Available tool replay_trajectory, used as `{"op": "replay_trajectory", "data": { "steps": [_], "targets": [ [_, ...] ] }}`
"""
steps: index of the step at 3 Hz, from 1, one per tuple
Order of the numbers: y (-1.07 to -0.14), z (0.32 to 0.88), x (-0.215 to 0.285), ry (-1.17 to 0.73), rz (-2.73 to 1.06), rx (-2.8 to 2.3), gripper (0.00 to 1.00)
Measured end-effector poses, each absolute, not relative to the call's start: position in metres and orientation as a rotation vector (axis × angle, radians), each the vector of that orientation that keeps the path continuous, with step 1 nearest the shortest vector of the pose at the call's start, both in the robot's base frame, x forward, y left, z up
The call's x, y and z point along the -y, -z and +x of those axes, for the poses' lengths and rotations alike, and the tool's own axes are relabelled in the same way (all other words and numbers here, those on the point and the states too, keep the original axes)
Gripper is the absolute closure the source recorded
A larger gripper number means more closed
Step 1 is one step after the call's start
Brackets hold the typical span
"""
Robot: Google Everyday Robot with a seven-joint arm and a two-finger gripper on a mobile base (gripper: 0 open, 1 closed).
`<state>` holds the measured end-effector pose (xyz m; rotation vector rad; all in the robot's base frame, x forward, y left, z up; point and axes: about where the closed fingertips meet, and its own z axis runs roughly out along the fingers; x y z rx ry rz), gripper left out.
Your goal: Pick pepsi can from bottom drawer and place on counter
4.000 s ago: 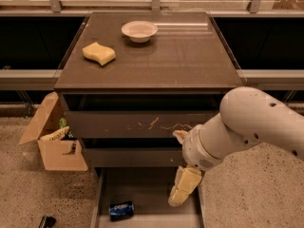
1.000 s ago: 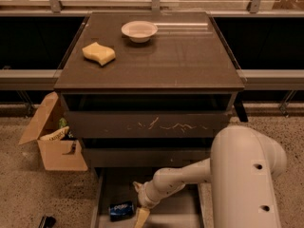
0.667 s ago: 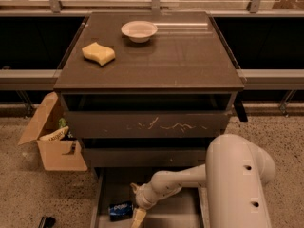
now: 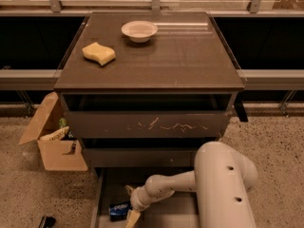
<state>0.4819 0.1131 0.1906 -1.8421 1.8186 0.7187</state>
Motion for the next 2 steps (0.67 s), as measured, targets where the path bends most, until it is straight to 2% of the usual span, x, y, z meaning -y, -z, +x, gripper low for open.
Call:
{"op": "replay_trajectory", "data": {
  "steps": [1, 2],
  "targets": [
    [-0.17, 0.482, -0.122, -0.701, -1.848, -1.836, 0.0],
    [-0.151, 0.483, -0.132, -0.69, -1.853, -1.849, 0.12]
  ]
}}
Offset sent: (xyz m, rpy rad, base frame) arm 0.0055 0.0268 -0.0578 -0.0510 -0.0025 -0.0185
